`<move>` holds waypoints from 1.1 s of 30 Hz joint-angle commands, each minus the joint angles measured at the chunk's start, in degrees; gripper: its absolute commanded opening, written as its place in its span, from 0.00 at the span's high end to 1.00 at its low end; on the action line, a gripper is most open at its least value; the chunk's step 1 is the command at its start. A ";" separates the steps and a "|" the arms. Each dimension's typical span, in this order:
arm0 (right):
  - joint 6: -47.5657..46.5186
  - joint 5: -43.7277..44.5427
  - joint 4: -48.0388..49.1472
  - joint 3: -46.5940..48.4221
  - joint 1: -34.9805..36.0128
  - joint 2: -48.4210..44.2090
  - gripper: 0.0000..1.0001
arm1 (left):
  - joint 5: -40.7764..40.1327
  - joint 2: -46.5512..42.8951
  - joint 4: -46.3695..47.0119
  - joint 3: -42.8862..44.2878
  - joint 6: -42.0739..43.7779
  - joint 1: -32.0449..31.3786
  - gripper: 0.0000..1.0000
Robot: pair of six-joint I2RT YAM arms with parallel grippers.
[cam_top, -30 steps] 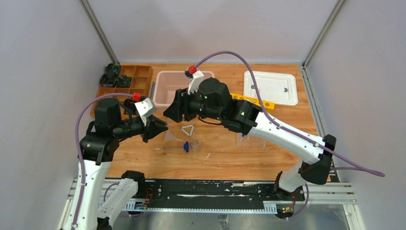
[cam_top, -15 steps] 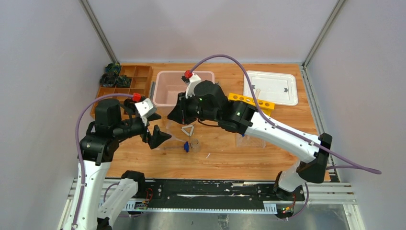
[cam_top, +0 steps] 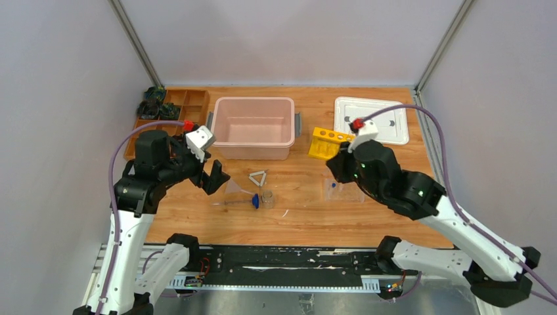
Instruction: Organize the chemistry lab equipment
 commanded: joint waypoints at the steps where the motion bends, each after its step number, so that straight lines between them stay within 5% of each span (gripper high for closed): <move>1: 2.29 9.77 -11.78 -8.66 -4.89 -7.68 1.00 | -2.49 0.72 0.90 0.55 -0.01 -0.19 0.00; 10: 5.15 13.03 -10.92 -21.48 -11.86 -9.89 1.00 | -3.15 -0.37 0.77 -0.69 0.36 -0.19 0.00; 33: 2.13 18.77 15.57 -35.86 -16.69 -0.72 1.00 | -2.25 -1.07 0.81 -1.00 0.44 -0.19 0.00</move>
